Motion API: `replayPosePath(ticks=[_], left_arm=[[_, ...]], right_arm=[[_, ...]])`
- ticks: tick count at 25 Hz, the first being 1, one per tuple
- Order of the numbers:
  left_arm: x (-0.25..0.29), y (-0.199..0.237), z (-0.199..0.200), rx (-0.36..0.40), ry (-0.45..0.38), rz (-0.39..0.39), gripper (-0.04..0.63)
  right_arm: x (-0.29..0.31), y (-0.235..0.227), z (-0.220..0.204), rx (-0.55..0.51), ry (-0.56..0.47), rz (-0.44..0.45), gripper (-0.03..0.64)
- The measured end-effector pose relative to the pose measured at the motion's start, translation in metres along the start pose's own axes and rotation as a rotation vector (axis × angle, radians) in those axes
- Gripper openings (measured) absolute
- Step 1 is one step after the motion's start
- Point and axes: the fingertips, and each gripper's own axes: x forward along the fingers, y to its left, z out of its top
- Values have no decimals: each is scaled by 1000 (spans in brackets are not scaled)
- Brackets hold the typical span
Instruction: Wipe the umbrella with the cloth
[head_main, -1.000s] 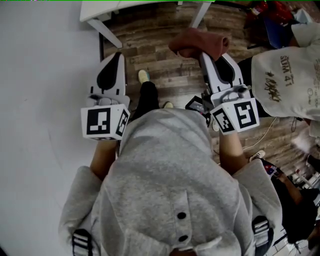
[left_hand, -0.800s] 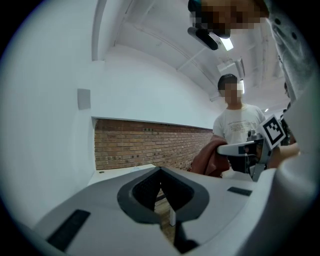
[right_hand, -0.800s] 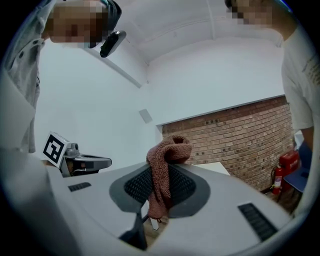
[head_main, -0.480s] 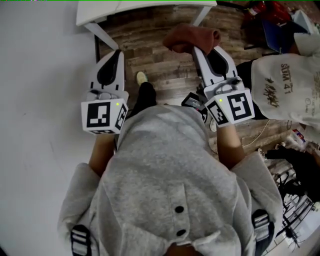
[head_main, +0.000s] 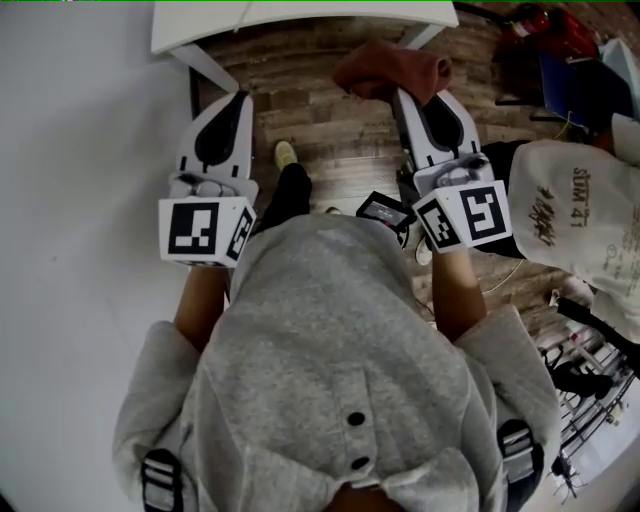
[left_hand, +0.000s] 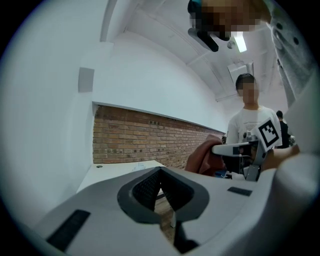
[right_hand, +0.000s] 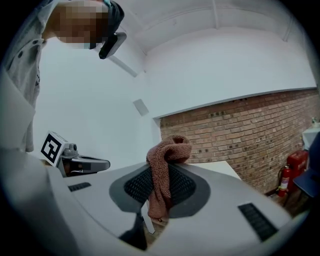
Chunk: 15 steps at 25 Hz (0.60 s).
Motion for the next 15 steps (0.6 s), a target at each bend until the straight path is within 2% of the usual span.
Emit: replayPosePath(ticks=[8,15], left_arm=[[36,35,-6,-40,20,-10,15],[51,54,-4,-50,29,-18,15]], right_arm=[[54,-12,-5,1,32,9,75],[75,-14,1,-7,41,-1,75]])
